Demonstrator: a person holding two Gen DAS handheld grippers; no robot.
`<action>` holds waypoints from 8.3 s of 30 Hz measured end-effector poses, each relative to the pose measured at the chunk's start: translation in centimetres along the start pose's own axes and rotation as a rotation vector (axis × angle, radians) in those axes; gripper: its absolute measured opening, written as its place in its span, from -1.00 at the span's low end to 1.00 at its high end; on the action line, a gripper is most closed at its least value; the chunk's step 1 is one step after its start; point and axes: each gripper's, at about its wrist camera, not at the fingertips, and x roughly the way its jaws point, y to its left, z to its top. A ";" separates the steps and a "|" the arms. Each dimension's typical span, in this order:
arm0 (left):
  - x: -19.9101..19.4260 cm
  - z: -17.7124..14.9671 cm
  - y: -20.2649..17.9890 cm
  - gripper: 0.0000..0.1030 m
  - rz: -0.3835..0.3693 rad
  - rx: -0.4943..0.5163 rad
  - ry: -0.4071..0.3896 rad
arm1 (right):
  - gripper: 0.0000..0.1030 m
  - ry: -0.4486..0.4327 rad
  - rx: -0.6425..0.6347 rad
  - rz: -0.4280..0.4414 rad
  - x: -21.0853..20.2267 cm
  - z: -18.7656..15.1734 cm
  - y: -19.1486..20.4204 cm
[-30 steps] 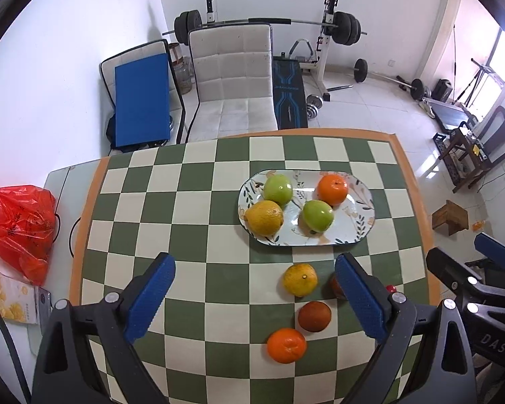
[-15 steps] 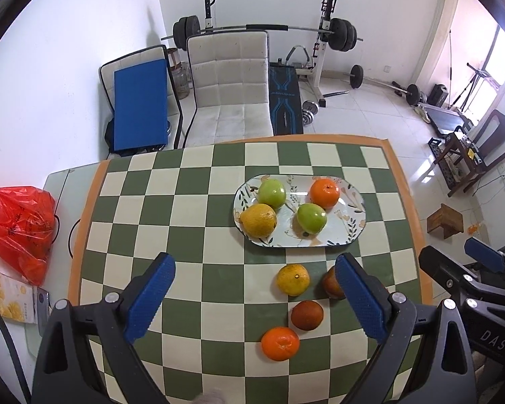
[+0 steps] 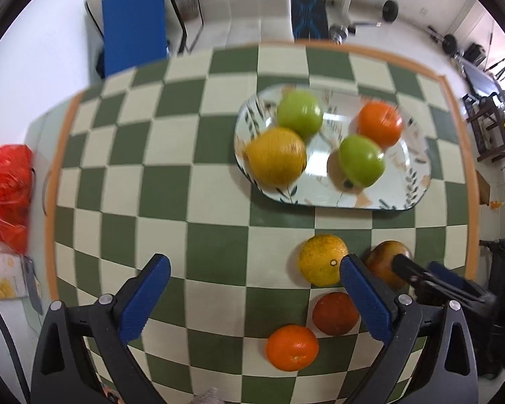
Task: Organize fruits
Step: 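Grasp the small yellow citrus with the left tool while the right tool grasps the brown pear, then carry both fruits onto the plate and open both tools, then lift both tools away from the plate, then grasp the tangerine with the left tool while the right tool grasps the dark red-brown orange, then carry both fruits onto the plate and open both tools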
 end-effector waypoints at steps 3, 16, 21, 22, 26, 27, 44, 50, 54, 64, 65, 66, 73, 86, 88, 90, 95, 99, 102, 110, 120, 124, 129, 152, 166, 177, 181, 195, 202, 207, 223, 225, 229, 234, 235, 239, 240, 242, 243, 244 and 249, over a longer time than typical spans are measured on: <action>2.3 0.6 -0.4 1.00 -0.025 -0.025 0.073 | 0.51 0.085 0.035 0.031 3.9 0.4 -0.6; 9.7 0.8 -5.4 0.97 -0.142 0.088 0.274 | 0.36 0.126 -0.035 -0.034 4.4 -2.2 -3.4; 10.6 -0.3 -7.0 0.10 -0.127 0.180 0.272 | 0.36 0.140 -0.010 -0.038 5.0 -2.6 -4.2; 10.4 -0.5 -7.0 0.09 -0.115 0.189 0.262 | 0.36 0.145 -0.003 -0.036 5.3 -2.9 -4.4; 10.3 -1.7 -6.0 0.09 -0.098 0.180 0.241 | 0.37 0.142 0.006 -0.038 5.5 -2.7 -4.3; 10.3 -2.0 -5.6 0.09 -0.101 0.168 0.242 | 0.37 0.141 0.005 -0.039 5.4 -2.5 -4.3; 2.8 -0.2 -5.6 0.09 -0.269 0.095 0.095 | 0.25 0.059 0.061 0.099 1.0 0.4 -5.7; 3.3 4.5 -6.6 0.09 -0.525 -0.143 0.208 | 0.25 -0.015 0.113 0.231 -2.6 6.9 -6.1; 5.5 6.1 -7.9 0.09 -0.565 -0.264 0.266 | 0.25 -0.019 0.108 0.248 -2.2 11.6 -5.9; 8.3 7.0 -9.7 0.09 -0.548 -0.308 0.338 | 0.25 0.056 0.088 0.230 2.6 17.0 -5.1; 8.2 7.1 -9.8 0.09 -0.542 -0.303 0.336 | 0.25 0.058 0.086 0.229 3.0 17.2 -4.9; 8.3 7.3 -10.0 0.09 -0.535 -0.297 0.333 | 0.25 0.060 0.087 0.229 3.1 17.3 -4.8; 8.9 8.1 -10.2 0.10 -0.497 -0.291 0.321 | 0.28 0.072 0.066 0.214 3.4 17.9 -4.3; 6.7 7.4 -8.3 0.83 -0.409 -0.229 0.242 | 0.68 0.048 0.034 0.155 1.5 17.6 -4.4; 6.0 7.3 -7.9 0.84 -0.373 -0.201 0.212 | 0.74 0.030 0.016 0.125 1.0 17.2 -4.3; 5.4 7.0 -7.1 0.84 -0.321 -0.170 0.169 | 0.77 0.013 -0.014 0.082 0.4 16.7 -4.1; 4.7 6.7 -5.3 0.84 -0.127 -0.076 0.069 | 0.85 -0.049 -0.116 -0.068 -1.2 14.5 -2.7; 4.6 6.0 -4.2 0.84 -0.032 -0.031 0.036 | 0.85 -0.075 -0.190 -0.153 -1.7 12.3 -1.3; 4.0 5.6 -3.3 0.84 -0.006 -0.017 0.012 | 0.85 -0.089 -0.210 -0.178 -2.2 10.8 -0.5; -0.9 4.2 -2.5 0.84 0.012 0.020 -0.101 | 0.85 -0.172 -0.213 -0.205 -5.6 7.5 1.2; -8.5 0.9 -2.5 0.84 -0.030 0.057 -0.245 | 0.85 -0.315 -0.227 -0.216 -13.6 3.1 2.7; -11.1 -0.4 -2.2 0.84 -0.048 0.061 -0.289 | 0.85 -0.361 -0.235 -0.208 -16.9 0.6 3.4; -14.1 -2.6 -2.3 0.84 -0.054 0.077 -0.343 | 0.85 -0.412 -0.236 -0.192 -20.4 -2.2 3.9; -3.2 -5.2 1.0 1.00 0.150 0.035 -0.128 | 0.85 -0.109 -0.180 -0.021 -8.5 -4.7 3.5; 6.4 -7.3 4.2 1.00 0.180 -0.013 0.134 | 0.14 0.185 -0.251 -0.005 8.5 -6.7 6.5; 6.5 -10.1 -1.9 1.00 -0.065 0.115 0.219 | 0.14 0.168 -0.130 -0.006 4.4 -8.5 -0.6; 8.5 -10.7 -3.8 1.00 -0.074 0.172 0.257 | 0.14 0.190 -0.081 -0.005 5.0 -9.0 -3.0; 10.5 -11.1 -4.7 0.21 -0.101 0.186 0.266 | 0.30 0.211 -0.025 0.000 6.1 -9.9 -4.9; 8.7 -12.1 -3.5 0.20 -0.107 0.167 0.224 | 0.13 0.165 -0.066 -0.006 5.4 -9.7 -4.0; 4.6 -9.7 -1.3 0.20 -0.187 0.095 0.160 | 0.13 0.137 -0.063 0.062 3.6 -7.6 -2.2; 7.2 14.1 5.8 0.21 -0.305 -0.173 0.196 | 0.13 0.039 -0.175 0.129 1.7 16.2 10.7; 8.8 14.5 5.6 0.21 -0.319 -0.193 0.238 | 0.13 0.075 -0.189 0.098 3.2 17.9 11.2; 10.1 14.7 4.8 0.27 -0.302 -0.158 0.258 | 0.15 0.107 -0.213 0.094 4.7 18.5 11.2; 10.0 14.9 5.0 0.55 -0.317 -0.173 0.260 | 0.60 0.116 -0.232 0.052 4.7 18.4 11.5; 10.0 14.8 5.1 0.72 -0.319 -0.175 0.261 | 0.63 0.114 -0.229 0.050 4.4 18.3 11.2; 9.9 14.7 5.0 0.81 -0.296 -0.155 0.251 | 0.63 0.103 -0.207 0.046 3.8 17.8 10.4; 9.8 14.6 5.0 0.81 -0.295 -0.154 0.247 | 0.66 0.099 -0.204 0.042 3.6 17.7 10.2; 9.7 14.4 5.0 0.82 -0.290 -0.155 0.246 | 0.78 0.095 -0.198 0.035 3.3 17.3 9.7; 9.6 14.3 5.0 0.82 -0.283 -0.154 0.240 | 0.80 0.090 -0.197 0.031 3.1 17.1 9.6; 9.4 14.2 5.0 0.82 -0.280 -0.152 0.230 | 0.80 0.086 -0.197 0.024 3.0 16.9 9.4; 6.4 12.6 4.9 0.82 -0.125 -0.103 0.104 | 0.81 0.014 -0.214 -0.044 0.8 15.7 8.6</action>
